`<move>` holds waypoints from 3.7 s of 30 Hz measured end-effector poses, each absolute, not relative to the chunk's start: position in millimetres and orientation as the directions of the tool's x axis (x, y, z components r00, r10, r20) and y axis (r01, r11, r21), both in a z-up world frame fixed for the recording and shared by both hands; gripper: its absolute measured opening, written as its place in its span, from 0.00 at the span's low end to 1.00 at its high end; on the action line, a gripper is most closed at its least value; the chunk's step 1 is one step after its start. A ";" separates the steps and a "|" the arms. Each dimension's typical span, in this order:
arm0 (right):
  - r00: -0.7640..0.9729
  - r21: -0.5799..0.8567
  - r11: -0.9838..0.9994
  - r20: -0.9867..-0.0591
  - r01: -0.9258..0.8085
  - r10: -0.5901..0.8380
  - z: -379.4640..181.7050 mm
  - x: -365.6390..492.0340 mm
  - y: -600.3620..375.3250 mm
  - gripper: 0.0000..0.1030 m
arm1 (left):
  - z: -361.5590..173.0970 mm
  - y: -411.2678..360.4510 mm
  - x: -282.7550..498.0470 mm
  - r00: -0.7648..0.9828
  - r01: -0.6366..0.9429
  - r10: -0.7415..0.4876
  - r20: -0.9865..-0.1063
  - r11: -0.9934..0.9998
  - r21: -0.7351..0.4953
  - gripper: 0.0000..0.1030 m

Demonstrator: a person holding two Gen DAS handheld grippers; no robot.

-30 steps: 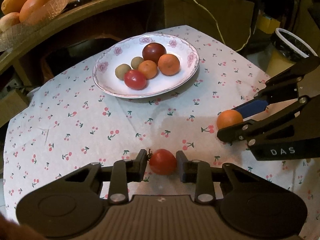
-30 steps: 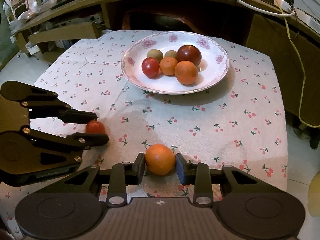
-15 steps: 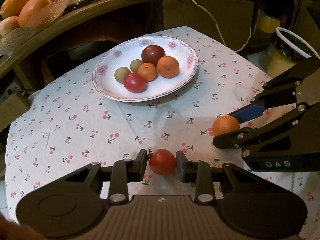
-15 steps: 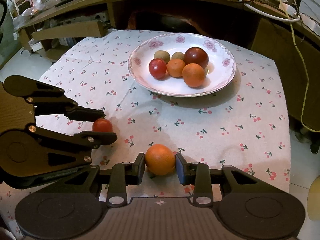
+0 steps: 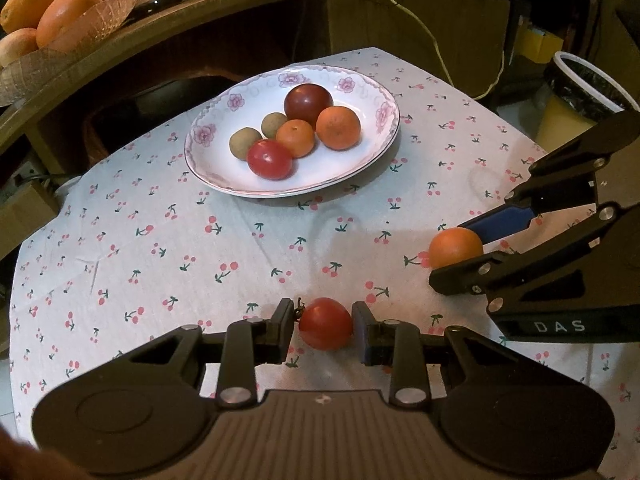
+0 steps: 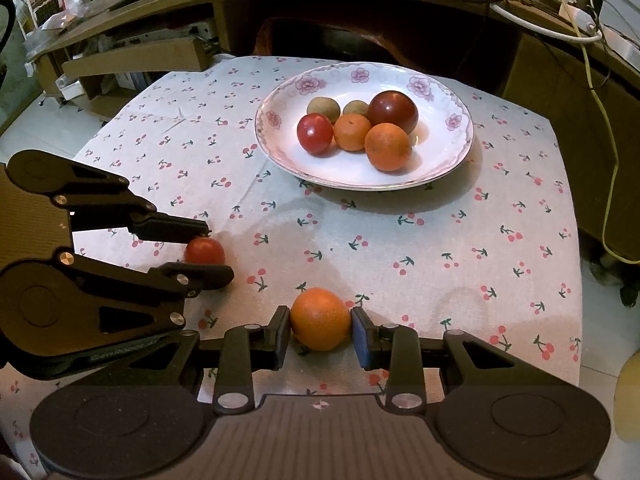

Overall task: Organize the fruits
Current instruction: 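Hold the red tomato and tangerine and carry them toward the white plate, then lower the tomato and tangerine into the white plate and open both tools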

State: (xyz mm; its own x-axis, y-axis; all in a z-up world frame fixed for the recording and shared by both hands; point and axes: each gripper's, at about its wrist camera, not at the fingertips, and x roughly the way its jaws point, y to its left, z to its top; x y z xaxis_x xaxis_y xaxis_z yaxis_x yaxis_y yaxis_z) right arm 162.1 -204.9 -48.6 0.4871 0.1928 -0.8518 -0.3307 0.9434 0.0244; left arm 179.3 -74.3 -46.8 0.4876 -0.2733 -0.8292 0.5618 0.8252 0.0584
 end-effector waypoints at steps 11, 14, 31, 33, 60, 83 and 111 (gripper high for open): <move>0.493 0.029 0.943 -0.847 -0.331 0.199 -46.6 161.8 -204.0 0.33 | -42.6 -75.6 179.4 0.502 0.556 -0.276 -0.819 0.829 0.061 0.36; 0.499 0.030 0.943 -0.843 -0.332 0.202 -44.5 161.6 -203.2 0.33 | -40.1 -76.1 179.9 0.510 0.553 -0.278 -0.814 0.831 0.063 0.36; 0.535 0.029 0.949 -0.820 -0.313 0.202 -33.4 161.7 -204.0 0.33 | -27.5 -79.8 185.6 0.547 0.534 -0.286 -0.787 0.843 0.065 0.36; 0.540 0.029 0.950 -0.817 -0.309 0.201 -32.5 163.2 -204.0 0.33 | -25.7 -79.4 187.3 0.553 0.530 -0.286 -0.783 0.845 0.065 0.36; 0.627 0.035 0.968 -0.756 -0.250 0.189 -9.5 185.1 -205.4 0.34 | 0.6 -80.0 217.9 0.642 0.476 -0.286 -0.711 0.876 0.077 0.35; 0.673 0.036 0.975 -0.718 -0.221 0.179 -22.4 246.7 -215.4 0.35 | -15.3 -88.7 284.9 0.653 0.434 -0.287 -0.701 0.900 0.035 0.34; 0.694 -0.015 0.970 -0.701 -0.242 0.162 -36.9 279.3 -218.1 0.36 | -32.1 -86.1 314.7 0.652 0.436 -0.329 -0.683 0.900 -0.017 0.34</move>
